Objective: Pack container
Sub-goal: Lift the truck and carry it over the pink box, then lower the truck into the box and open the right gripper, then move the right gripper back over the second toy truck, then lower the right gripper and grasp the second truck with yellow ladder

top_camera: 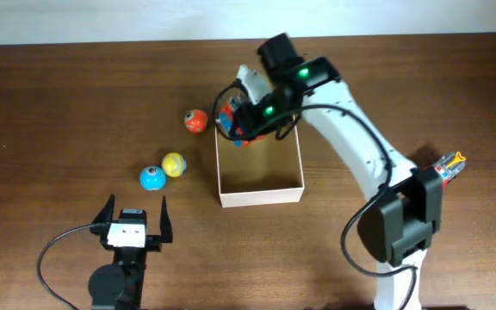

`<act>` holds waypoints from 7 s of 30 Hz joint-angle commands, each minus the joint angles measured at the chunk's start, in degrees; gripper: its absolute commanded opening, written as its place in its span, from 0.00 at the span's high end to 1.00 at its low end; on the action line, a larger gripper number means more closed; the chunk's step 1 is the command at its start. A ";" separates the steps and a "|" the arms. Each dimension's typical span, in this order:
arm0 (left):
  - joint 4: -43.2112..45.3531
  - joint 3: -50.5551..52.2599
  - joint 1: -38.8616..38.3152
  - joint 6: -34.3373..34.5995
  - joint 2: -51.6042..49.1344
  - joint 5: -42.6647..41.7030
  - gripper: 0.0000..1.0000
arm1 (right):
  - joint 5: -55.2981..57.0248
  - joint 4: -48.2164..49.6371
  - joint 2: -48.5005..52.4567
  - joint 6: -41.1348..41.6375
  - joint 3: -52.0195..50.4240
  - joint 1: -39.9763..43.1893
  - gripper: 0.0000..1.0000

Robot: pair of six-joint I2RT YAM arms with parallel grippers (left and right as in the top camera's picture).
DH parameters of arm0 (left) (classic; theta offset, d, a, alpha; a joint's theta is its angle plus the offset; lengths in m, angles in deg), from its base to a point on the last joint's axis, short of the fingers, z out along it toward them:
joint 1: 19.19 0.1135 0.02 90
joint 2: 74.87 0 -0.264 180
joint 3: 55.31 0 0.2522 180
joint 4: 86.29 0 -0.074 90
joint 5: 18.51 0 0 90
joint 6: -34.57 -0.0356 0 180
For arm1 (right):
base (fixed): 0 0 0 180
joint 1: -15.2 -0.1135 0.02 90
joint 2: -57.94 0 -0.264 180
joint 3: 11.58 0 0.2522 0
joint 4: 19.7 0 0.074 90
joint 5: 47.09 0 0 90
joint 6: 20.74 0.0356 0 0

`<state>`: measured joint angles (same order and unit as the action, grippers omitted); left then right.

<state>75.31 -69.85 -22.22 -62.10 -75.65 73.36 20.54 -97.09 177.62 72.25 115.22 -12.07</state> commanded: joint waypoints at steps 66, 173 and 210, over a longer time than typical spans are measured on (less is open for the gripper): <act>-0.13 0.24 0.35 -0.92 0.44 -0.66 0.01 | 33.59 9.66 3.61 30.27 -7.72 -13.49 0.37; -0.13 0.24 0.35 -0.92 0.44 -0.66 0.01 | 33.59 13.09 -14.19 37.31 -37.09 50.10 0.01; -0.13 0.24 0.35 -0.92 0.44 -0.66 0.01 | 33.53 18.21 -7.72 33.40 -37.51 52.11 0.30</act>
<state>75.31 -69.85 -22.22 -62.10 -75.65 73.36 52.98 -79.02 169.51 106.19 78.23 39.76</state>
